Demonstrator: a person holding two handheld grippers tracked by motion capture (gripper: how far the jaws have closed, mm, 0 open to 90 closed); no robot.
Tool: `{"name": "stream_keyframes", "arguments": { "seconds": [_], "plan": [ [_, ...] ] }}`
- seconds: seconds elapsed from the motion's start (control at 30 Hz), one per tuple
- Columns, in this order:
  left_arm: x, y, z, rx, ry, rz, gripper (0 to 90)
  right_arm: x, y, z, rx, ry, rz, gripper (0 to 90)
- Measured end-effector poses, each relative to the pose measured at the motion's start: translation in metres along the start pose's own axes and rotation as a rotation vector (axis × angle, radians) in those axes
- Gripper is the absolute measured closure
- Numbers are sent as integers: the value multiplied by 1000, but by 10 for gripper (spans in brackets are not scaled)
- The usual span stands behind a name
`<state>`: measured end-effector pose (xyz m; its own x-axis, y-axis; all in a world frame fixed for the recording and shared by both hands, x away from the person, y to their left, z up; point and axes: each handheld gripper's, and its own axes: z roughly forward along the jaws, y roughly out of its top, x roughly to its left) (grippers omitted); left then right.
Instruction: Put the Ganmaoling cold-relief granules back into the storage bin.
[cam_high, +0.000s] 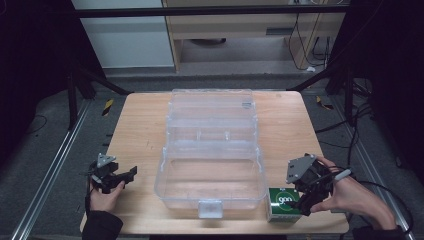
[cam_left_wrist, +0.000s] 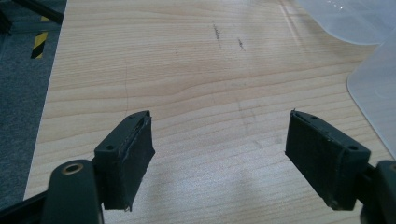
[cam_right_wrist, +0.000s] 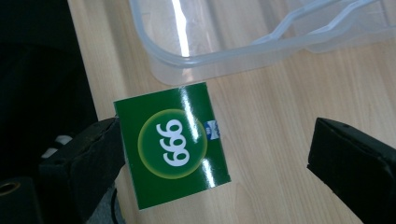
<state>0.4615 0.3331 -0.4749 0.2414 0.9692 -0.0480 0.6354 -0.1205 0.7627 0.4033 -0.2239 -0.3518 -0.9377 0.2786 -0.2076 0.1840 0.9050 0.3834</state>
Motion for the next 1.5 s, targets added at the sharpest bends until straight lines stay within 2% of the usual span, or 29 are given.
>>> {"name": "stream_keyframes", "arguments": {
  "seconds": [0.07, 0.33, 1.03, 1.4, 1.43, 1.5],
  "plan": [
    [0, 0, 0, 1, 0, 2, 224, 2, 0, 5, 20, 20, -17, 37],
    [0, 0, 0, 2, 0, 5, 224, 4, -4, 18, 49, 45, -32, 28],
    [-1, 0, 1, 4, -5, 19, 223, 11, -21, 52, 30, 101, -23, 21],
    [-1, 0, 1, 5, -4, 22, 225, 12, -26, 72, 62, 132, -22, 30],
    [-1, 0, 1, 6, -3, 23, 225, 13, -26, 75, 79, 134, -27, 34],
    [-1, 0, 1, 5, -3, 23, 225, 13, -26, 78, 80, 134, -43, 48]
  ]
}}
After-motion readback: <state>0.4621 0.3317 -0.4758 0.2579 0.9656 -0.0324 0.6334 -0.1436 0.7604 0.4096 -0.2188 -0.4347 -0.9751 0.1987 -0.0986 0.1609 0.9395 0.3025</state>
